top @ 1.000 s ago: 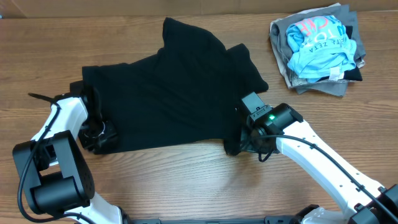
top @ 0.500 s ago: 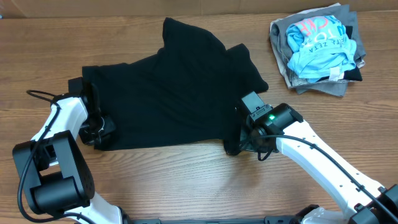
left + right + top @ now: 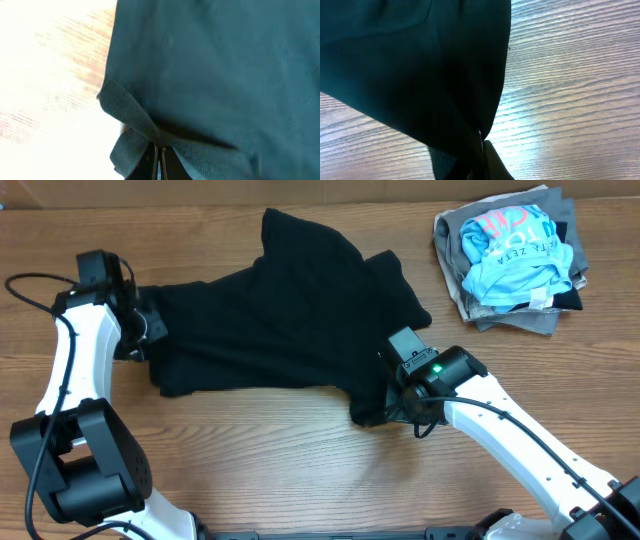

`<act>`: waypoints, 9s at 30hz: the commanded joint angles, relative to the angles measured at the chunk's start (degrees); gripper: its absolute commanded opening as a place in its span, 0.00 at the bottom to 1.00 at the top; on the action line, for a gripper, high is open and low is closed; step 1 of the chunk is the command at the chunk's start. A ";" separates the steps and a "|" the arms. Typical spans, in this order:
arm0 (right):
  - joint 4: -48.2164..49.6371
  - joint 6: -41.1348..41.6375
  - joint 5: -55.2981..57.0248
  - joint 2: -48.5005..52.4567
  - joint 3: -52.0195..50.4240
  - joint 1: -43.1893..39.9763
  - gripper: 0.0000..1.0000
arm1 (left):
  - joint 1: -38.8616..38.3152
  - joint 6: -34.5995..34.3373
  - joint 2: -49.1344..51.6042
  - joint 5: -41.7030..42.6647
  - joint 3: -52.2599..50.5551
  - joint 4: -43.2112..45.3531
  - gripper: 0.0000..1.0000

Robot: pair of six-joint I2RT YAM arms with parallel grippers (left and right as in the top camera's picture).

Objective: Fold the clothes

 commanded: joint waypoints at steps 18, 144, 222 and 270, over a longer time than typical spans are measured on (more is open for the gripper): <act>2.21 0.26 0.39 -0.68 0.92 -0.20 0.04 | 0.26 1.81 4.13 0.72 5.90 -12.85 1.00; 34.27 -25.83 -11.26 22.23 15.52 -13.29 0.85 | 0.31 -6.62 -11.19 -14.16 -27.17 24.81 1.00; 29.92 -3.58 -16.26 20.00 -2.27 -21.20 0.31 | -3.63 1.79 -11.02 -2.49 -0.55 -2.51 1.00; -1.90 -0.90 -1.33 9.57 2.78 -23.78 1.00 | -4.31 7.06 -6.03 0.17 -0.63 -0.26 1.00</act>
